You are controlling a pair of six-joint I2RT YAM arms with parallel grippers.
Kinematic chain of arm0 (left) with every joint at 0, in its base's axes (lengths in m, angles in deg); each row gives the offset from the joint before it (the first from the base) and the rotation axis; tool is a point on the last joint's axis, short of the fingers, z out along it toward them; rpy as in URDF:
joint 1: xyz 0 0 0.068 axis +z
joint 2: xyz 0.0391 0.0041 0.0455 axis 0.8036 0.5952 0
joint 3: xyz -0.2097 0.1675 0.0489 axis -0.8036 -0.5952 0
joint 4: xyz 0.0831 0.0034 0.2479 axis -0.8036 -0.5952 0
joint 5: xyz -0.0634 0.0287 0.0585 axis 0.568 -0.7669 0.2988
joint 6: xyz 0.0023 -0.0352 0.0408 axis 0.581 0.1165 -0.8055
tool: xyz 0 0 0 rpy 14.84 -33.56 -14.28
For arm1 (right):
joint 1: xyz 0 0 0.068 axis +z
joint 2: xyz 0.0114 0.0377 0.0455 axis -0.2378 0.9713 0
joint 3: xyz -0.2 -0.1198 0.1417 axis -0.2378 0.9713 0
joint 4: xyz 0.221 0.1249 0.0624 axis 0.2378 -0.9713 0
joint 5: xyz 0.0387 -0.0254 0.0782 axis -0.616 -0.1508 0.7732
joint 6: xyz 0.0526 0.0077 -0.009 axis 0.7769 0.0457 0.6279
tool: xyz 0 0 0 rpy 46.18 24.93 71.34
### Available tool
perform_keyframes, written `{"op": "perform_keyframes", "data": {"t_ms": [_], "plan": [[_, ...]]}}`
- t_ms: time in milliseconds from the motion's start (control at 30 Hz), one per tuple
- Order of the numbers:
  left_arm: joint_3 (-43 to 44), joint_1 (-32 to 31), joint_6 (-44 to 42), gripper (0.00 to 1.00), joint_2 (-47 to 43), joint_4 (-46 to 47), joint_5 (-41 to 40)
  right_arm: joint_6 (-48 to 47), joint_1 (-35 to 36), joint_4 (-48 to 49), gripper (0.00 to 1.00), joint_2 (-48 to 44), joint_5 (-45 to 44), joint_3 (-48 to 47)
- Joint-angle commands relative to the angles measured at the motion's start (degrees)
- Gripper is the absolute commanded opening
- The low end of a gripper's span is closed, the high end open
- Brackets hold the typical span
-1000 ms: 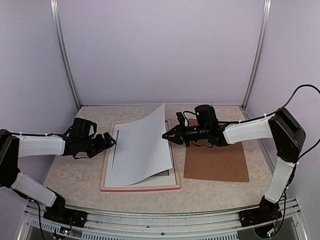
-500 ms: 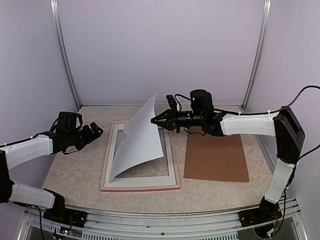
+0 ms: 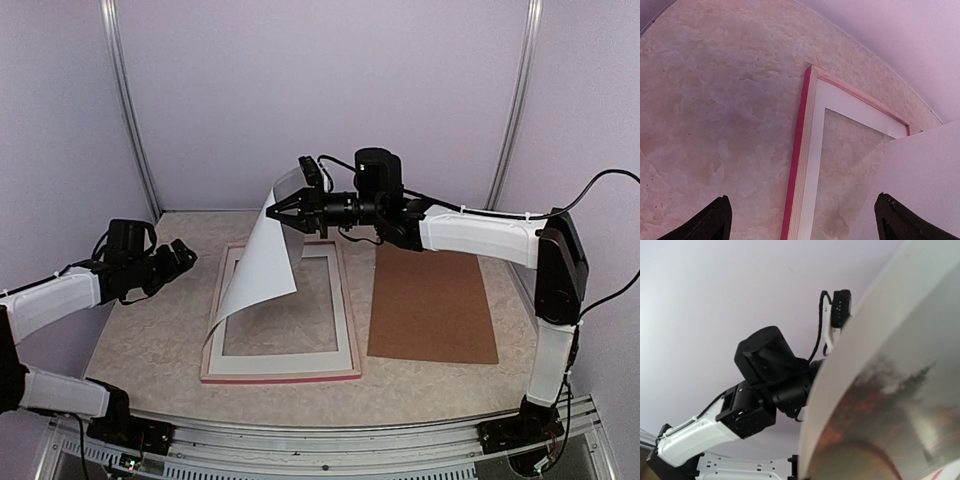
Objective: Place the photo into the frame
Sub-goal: Place the photo on the mat board.
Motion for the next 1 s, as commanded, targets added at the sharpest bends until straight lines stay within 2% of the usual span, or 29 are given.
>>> {"op": "perform_keyframes", "data": {"t_ms": [0,200,333,433,667,967], "plan": [[1.4,1.4,-1.2,0.99,-1.7,-1.1,-0.7,-1.9,1.7,-3.5,0.0,3.4,2.2,-7.5],[1.3,3.1,-1.0,0.99,-3.2,-1.8,-1.4,-3.1,3.8,-6.7,0.0,7.2,3.7,-16.2],[0.8,4.3,-1.0,0.99,-4.1,-1.9,-1.3,-4.1,4.3,-8.0,0.0,7.3,3.5,-17.1],[0.6,4.9,-1.0,0.99,-4.7,-2.0,-1.4,-5.0,3.9,-8.7,0.0,6.0,1.8,-13.2],[0.1,5.1,-1.0,0.99,-5.6,-1.9,-1.6,-1.5,0.5,-3.4,0.0,4.6,-1.7,3.4],[-0.2,5.1,-1.2,0.99,-6.0,-2.0,-0.5,-1.4,-2.4,-3.8,0.0,2.7,-9.2,16.0]]}}
